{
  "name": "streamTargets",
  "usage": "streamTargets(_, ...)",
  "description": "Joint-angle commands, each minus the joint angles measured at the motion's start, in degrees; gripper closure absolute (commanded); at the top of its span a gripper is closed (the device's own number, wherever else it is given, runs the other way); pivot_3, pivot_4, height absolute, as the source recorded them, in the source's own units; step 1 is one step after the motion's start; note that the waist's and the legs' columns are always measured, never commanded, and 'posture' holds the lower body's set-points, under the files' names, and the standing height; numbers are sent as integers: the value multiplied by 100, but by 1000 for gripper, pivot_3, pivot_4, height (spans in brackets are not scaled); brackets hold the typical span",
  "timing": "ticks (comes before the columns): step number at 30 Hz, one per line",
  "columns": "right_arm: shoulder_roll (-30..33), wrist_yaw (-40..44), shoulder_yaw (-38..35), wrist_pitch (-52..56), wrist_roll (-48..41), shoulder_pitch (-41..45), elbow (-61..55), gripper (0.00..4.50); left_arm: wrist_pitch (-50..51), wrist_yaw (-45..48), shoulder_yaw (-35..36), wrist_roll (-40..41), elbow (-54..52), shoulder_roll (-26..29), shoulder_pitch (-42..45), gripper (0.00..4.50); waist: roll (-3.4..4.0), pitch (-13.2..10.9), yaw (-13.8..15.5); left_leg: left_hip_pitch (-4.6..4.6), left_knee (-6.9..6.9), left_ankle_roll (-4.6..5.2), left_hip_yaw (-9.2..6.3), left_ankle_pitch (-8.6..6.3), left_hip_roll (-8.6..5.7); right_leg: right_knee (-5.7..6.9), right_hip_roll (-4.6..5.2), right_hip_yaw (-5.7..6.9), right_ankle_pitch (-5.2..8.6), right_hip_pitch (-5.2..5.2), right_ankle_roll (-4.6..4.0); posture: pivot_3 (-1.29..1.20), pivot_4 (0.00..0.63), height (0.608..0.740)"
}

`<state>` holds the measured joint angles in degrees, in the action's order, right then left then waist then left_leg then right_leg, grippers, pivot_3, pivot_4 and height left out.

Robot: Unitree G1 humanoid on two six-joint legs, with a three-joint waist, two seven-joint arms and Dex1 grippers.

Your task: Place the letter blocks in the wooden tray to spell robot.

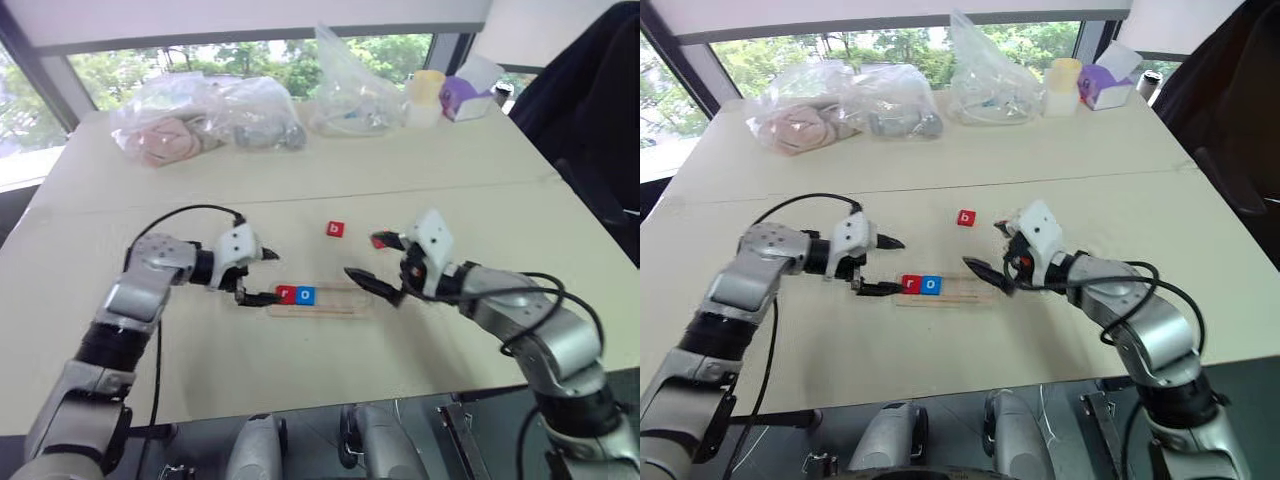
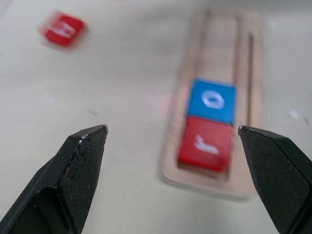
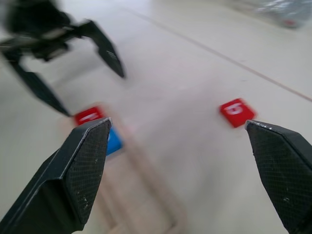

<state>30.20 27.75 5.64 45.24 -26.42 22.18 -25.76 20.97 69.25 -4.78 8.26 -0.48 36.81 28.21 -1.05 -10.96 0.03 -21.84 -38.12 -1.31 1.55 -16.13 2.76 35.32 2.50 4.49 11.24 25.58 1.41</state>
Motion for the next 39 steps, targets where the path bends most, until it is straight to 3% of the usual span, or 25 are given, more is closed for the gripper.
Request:
streamTargets(1, -546, -590, 85, 28, 356, 619, 512, 0, 657, -649, 808, 611, -1226, 2, -402, 26, 2, -1, -38, -3, 1, 0, -2, 0, 0, 2, 0, 0, 0, 2, 0, 0, 150, 740)
streamTargets(5, -1445, -1569, -157, 324, 712, 1276, 1686, 0, 1520, -1238, 1404, 1267, -2571, -48, -1187, 26, 1, 0, -84, -1, 2, 0, -3, 0, -1, 6, 0, 0, -1, 2, -1, 0, 150, 740)
streamTargets(8, -1948, -1857, -179, 281, 875, 1570, 2297, 0, 2088, -1682, 1747, 1781, -3348, -159, -1705, 26, 1, -1, -64, -2, 2, -1, -4, 0, 0, 9, 1, -6, -2, 2, -3, 0, 150, 740)
streamTargets(16, -3027, -2808, -387, -144, 1390, 2284, 3816, 0, 2677, -2611, 2128, 2644, -4482, -373, -2672, 26, 2, -1, -94, 0, 0, 0, -8, 1, -5, 13, 2, -6, -3, 2, -6, 0, 150, 740)
streamTargets(29, -3957, -4175, -643, -639, 2083, 3123, 5932, 0, 2433, -3605, 1946, 2746, -4966, -455, -3325, 26, 3, -1, -112, 0, 1, 0, -12, 1, -4, 9, 0, -9, -13, 2, -25, 0, 150, 740)
streamTargets(39, -4449, -5282, -1731, -866, 1592, 4207, 8032, 0, 2104, -3880, 1898, 2702, -4990, -398, -3591, 26, -3, 5, -105, 26, 1, 0, -19, 1, -1, 8, -1, -5, 8, -21, -39, 0, 150, 740)
